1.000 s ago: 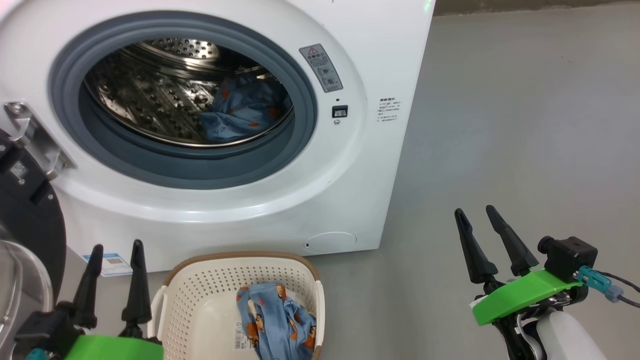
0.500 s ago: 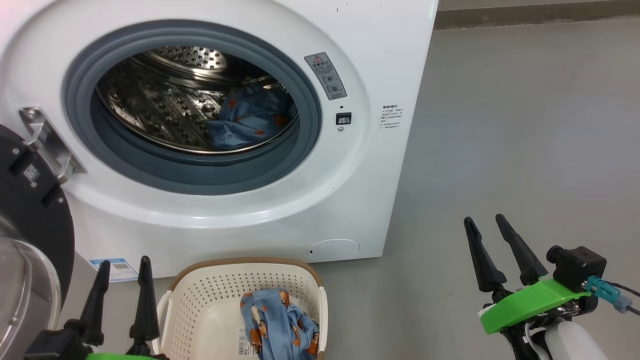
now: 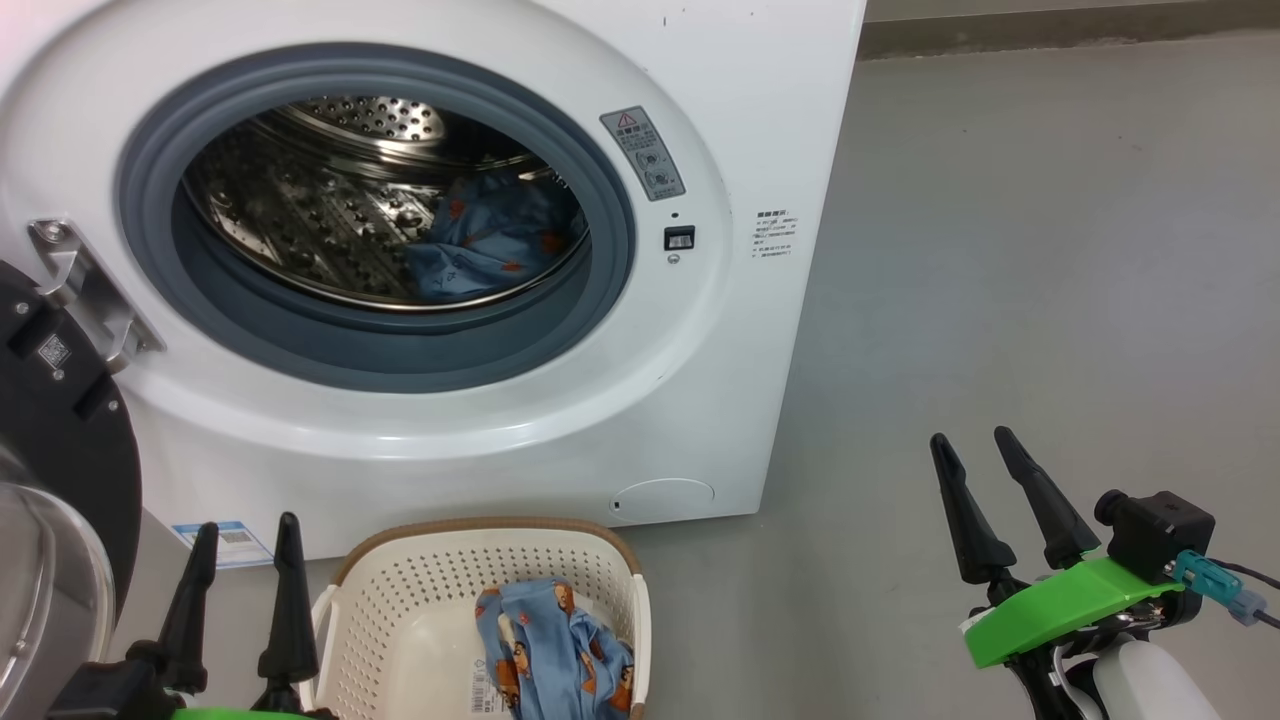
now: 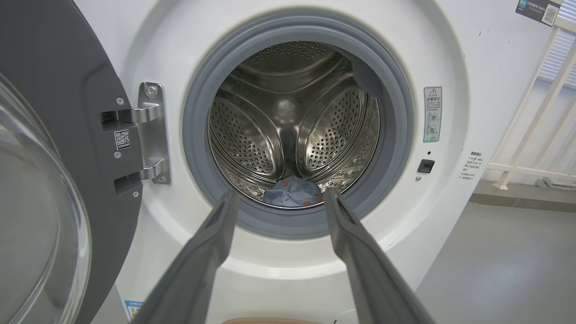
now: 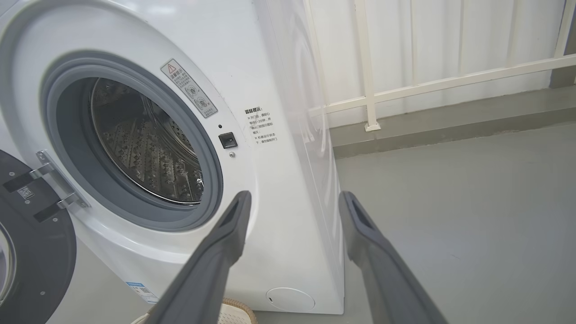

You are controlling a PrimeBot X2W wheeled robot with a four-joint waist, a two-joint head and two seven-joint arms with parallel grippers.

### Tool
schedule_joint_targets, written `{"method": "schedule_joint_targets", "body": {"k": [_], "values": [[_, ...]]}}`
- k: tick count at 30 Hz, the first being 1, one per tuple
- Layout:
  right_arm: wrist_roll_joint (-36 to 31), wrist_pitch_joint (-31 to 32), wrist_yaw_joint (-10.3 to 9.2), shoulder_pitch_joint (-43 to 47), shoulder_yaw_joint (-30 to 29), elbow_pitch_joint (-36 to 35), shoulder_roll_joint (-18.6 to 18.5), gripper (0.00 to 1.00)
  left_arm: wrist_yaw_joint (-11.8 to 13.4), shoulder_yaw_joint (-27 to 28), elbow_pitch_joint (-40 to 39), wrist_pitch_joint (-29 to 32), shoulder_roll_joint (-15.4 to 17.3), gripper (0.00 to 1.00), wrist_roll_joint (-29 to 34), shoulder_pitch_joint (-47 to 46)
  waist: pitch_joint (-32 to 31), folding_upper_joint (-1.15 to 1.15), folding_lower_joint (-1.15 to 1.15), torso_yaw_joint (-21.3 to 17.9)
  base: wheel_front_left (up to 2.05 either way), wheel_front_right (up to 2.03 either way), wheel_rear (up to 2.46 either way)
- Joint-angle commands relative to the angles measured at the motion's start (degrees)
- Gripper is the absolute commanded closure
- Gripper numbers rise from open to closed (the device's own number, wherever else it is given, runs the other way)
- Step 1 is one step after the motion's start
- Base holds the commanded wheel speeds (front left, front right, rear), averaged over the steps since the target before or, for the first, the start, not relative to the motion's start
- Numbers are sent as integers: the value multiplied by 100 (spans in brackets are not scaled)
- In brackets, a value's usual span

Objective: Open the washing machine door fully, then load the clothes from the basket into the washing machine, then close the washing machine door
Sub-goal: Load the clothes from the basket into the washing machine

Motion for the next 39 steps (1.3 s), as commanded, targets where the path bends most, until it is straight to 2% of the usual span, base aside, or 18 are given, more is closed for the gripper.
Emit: {"method": "schedule_joint_targets", "body": {"k": [1, 28, 39], "values": [[-70, -27, 16, -62, 148, -137, -50, 0, 26, 211, -133, -29, 46, 0, 46, -73, 2, 0, 0, -6, 0, 0, 0], [-96, -27, 16, -126, 129, -134, -20, 0, -45, 267, -79, -29, 5, 0, 94, -215, 154, 0, 0, -52, 0, 0, 0], [-98, -27, 16, -231, 147, -178, 0, 0, -83, 129, 67, -29, -1, 0, 97, -385, 383, 0, 0, -102, 0, 0, 0]]}}
